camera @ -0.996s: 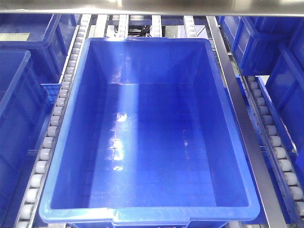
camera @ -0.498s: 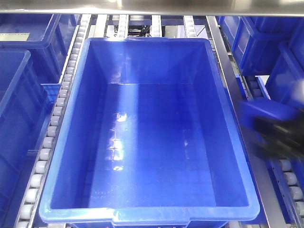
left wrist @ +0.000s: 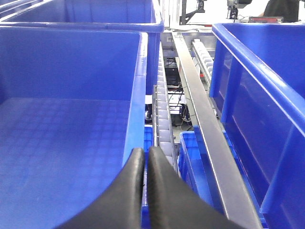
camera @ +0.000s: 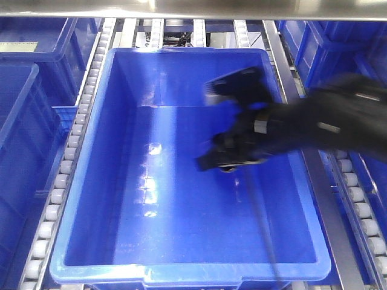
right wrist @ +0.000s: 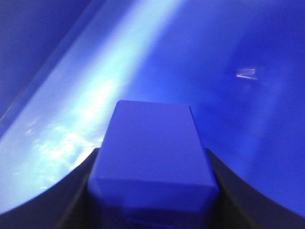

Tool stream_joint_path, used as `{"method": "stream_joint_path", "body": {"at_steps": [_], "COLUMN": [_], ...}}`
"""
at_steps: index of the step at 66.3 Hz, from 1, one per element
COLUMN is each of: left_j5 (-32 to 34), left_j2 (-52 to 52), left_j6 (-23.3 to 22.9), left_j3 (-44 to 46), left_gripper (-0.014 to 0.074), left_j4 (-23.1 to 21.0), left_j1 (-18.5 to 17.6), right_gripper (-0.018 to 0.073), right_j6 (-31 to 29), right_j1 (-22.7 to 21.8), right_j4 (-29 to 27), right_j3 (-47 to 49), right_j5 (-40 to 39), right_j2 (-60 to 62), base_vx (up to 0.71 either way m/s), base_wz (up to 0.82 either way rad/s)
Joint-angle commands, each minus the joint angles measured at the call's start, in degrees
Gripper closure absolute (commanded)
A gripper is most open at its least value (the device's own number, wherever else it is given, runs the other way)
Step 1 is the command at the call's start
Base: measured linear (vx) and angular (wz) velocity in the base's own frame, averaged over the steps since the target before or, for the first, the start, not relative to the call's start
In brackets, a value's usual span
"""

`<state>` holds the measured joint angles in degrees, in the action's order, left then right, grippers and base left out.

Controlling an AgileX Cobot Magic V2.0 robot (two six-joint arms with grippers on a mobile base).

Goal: Pour parts from conveyor to right shelf
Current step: 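Move the right gripper with the block over the blue bin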

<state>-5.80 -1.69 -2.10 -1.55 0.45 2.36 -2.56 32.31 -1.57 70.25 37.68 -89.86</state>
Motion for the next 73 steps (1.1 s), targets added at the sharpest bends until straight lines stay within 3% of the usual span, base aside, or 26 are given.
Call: {"method": "stream_joint_path", "body": {"at_steps": [1,31,60,66,73], "left_j5": [4.52,4.52,4.52,4.52,4.52], "left_j2": [-0.99,-0.99,-0.99,-0.99,-0.99], "left_j6": [-0.49,-0.49,-0.49,-0.49,-0.49], "left_j3": [1.12,1.12,1.12,1.12,1.12], "left_gripper": [0.0602,0.0602,0.0602,0.0602,0.0602], "left_j4": [-0.45,-0.45,-0.45,-0.45,-0.45], "left_j1": [-0.27,-0.27,-0.27,-0.27,-0.27], "right_gripper": [0.0564,0.0564,0.0552,0.0505,0.0372], "right_j6": [-0.31,-3.46,-3.61,-3.75,-5.34], "right_j1": [0.21,0.09,0.09,0.09,0.09], "right_j4": [0.89,0.87,0.61,0.55,0.13], "right_j3": [6.7,24.72,27.22,27.22,27.22], "right_j5": [2.1,16.32,19.94,19.7,19.68], "right_j2": [-3.43,-23.04,-28.09,-28.09,-28.09], "base_vx": [0.0,0.0,0.0,0.0,0.0], "base_wz": [0.0,0.0,0.0,0.0,0.0]}}
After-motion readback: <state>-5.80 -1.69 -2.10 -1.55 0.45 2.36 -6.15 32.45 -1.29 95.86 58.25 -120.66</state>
